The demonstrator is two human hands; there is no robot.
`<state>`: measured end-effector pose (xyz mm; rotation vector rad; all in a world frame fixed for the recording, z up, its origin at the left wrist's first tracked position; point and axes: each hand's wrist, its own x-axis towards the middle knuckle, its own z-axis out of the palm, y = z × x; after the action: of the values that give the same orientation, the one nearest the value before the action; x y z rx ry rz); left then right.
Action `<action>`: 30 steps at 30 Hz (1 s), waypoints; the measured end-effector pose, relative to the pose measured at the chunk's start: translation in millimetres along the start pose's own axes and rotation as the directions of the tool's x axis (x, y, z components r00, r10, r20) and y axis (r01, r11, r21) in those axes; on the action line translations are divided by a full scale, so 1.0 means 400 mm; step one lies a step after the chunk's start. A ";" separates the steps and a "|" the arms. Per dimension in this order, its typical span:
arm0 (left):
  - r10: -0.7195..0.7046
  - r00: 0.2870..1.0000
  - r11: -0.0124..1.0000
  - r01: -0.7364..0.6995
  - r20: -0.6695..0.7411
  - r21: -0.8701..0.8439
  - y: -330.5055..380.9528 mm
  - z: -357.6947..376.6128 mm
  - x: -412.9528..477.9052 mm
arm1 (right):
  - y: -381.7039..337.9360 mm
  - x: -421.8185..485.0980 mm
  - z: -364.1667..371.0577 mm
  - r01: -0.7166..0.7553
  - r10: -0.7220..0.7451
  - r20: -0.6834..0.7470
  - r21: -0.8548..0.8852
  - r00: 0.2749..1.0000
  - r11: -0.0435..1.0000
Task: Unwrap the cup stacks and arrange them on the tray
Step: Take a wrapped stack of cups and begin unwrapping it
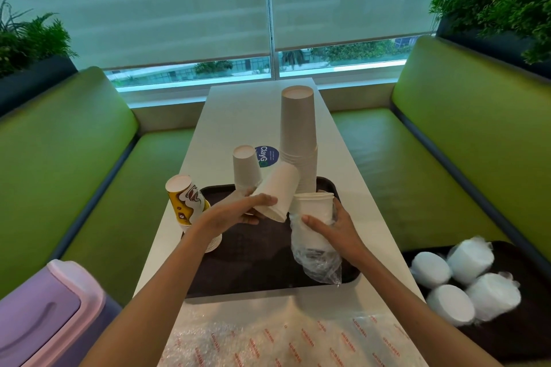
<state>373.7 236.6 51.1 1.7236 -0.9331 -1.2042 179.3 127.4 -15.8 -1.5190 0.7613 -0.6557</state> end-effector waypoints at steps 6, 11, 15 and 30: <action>0.078 0.990 0.994 -0.086 -0.116 -0.060 0.024 -0.014 0.002 | 0.003 0.007 0.005 0.005 -0.005 0.021 0.021 1.000 1.000; 0.226 0.796 0.968 -0.250 -0.561 0.036 0.101 -0.079 0.078 | -0.005 0.018 0.012 0.012 -0.012 0.018 0.034 1.000 0.999; 0.303 0.671 0.953 -0.236 -0.676 0.192 0.147 -0.126 0.141 | -0.003 0.024 0.018 0.024 -0.025 0.013 0.054 1.000 0.998; 0.064 0.846 0.973 0.064 -0.530 0.220 0.029 -0.131 0.217 | 0.015 0.020 0.004 0.003 -0.005 0.024 0.077 1.000 0.997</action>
<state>446.0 164.8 42.3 2.0917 -0.7411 -0.5603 185.1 121.8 -22.2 -1.4562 0.7076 -0.6615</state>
